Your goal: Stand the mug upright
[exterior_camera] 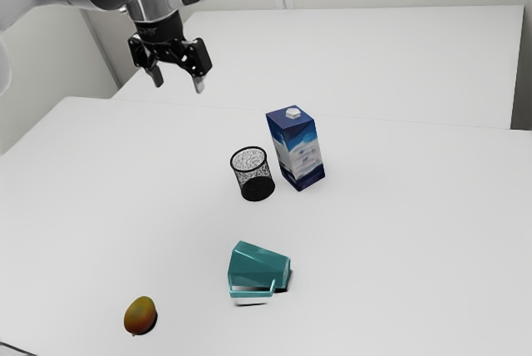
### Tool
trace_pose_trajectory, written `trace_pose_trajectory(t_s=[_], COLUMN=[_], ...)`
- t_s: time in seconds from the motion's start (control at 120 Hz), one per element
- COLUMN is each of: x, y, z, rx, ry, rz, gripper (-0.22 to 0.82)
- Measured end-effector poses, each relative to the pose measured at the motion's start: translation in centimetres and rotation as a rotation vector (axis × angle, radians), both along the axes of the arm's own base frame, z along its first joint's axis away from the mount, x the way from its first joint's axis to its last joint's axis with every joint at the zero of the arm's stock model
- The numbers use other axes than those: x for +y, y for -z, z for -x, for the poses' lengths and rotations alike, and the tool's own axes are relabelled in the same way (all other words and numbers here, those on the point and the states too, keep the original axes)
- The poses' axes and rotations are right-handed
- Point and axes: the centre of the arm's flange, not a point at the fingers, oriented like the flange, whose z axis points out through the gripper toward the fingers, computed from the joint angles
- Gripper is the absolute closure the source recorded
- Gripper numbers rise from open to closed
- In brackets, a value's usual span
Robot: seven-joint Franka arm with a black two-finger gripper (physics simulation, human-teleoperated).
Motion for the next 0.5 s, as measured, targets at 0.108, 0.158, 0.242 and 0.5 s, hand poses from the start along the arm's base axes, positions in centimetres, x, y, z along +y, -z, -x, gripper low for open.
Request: trace_pose_trajectory(t_s=[0.108, 0.158, 0.242, 0.5], x=[-0.3, -0.3, -0.1, 0.6], y=[0.0, 0.0, 0.0, 0.8], z=[0.1, 0.1, 0.3, 3.6], rx=[0.001, 0.001, 0.008, 0.060], ry=[0.005, 0.004, -0.001, -0.021], rz=[0.000, 0.000, 0.001, 0.060], gripper=[0.00, 0.00, 0.00, 0.00])
